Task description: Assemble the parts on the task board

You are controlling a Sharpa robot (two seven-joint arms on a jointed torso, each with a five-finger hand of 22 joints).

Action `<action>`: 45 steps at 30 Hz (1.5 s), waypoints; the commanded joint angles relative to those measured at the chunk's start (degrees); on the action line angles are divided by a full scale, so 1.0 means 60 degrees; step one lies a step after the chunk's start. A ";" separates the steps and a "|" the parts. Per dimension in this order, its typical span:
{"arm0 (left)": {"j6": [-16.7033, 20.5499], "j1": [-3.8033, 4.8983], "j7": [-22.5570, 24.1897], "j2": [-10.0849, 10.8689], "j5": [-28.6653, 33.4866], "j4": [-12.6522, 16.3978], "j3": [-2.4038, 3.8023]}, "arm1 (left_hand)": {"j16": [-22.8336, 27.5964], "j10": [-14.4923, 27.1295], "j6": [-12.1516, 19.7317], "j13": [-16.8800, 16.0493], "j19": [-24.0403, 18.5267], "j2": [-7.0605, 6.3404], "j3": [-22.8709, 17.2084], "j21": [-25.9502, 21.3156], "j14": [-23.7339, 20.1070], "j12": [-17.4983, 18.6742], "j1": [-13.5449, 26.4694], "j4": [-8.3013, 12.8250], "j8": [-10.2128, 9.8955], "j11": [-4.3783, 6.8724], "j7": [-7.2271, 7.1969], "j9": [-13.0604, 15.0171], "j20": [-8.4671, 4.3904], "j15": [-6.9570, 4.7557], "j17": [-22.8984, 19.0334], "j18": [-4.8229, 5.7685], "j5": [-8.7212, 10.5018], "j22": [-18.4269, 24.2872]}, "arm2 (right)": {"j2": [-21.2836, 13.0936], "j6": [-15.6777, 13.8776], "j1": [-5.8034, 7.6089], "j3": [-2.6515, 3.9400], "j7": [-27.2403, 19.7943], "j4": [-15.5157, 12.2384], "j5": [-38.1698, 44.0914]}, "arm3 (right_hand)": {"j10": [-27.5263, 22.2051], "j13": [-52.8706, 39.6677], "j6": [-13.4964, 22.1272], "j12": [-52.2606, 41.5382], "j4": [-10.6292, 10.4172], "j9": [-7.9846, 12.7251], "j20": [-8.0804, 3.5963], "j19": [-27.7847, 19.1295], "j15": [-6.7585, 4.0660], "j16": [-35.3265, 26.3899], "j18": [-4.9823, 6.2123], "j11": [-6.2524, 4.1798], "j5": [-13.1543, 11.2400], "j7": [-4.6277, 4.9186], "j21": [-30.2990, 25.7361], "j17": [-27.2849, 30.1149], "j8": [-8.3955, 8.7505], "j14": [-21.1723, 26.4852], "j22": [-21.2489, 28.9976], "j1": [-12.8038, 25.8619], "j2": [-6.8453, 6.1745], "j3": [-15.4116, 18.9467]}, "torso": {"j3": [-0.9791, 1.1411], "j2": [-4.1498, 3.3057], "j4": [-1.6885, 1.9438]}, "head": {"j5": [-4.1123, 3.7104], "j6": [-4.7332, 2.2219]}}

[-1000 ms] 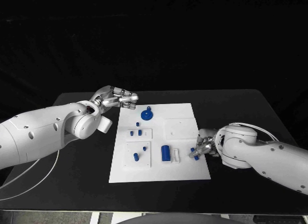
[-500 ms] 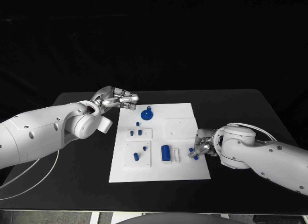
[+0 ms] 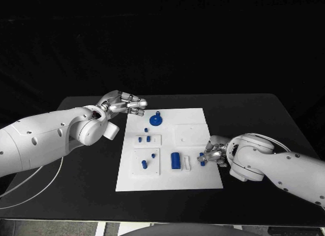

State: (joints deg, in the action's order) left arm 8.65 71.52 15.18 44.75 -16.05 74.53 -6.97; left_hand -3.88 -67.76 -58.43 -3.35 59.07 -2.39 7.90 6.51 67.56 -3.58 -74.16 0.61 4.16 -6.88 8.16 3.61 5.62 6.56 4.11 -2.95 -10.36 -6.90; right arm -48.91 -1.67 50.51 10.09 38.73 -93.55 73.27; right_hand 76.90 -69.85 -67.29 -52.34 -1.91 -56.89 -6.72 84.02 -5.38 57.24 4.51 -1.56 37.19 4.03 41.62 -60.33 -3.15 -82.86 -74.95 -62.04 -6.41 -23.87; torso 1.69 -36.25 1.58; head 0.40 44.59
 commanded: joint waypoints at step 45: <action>-0.0291 0.0004 -0.0244 0.0013 -0.0228 0.0056 -0.0004 | 0.0037 0.0106 0.0122 -0.0013 -0.0044 0.0011 -0.0047 0.0071 -0.0058 0.0015 0.0030 -0.0072 0.0004 0.0001 0.0037 -0.0002 0.0017 0.0015 0.0004 0.0102 0.0039 0.0004 | 0.0446 0.0137 0.0117 0.0028 0.0269 -0.0255 -0.1690 | 0.0131 0.0238 -0.0570 0.0155 0.1598 0.8782 -0.0019 0.0505 -0.0032 -0.0028 -0.0118 -0.0176 -0.3015 -0.0270 -0.0201 -0.0003 -0.0080 -0.0075 -0.0069 -0.0368 0.0444 0.1582 | -0.0014 0.0004 -0.0001 | 0.0115 0.0069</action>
State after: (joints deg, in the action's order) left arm 7.88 71.52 13.80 44.85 -17.15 74.71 -7.02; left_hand -3.88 -67.36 -58.22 -3.35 59.07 -2.41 7.66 6.74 67.56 -3.58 -74.18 0.36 4.16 -6.88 8.38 3.61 5.62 6.56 4.10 -2.97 -10.36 -6.90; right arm -46.40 -3.43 51.23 10.29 39.68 -94.86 61.85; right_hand 77.59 -68.46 -70.45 -51.67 7.96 -4.24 -6.73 84.03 -5.54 57.02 4.38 -2.47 19.34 2.51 40.37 -60.30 -3.70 -83.01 -74.92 -63.87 -3.52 -14.52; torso 1.63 -36.24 1.57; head 1.01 44.97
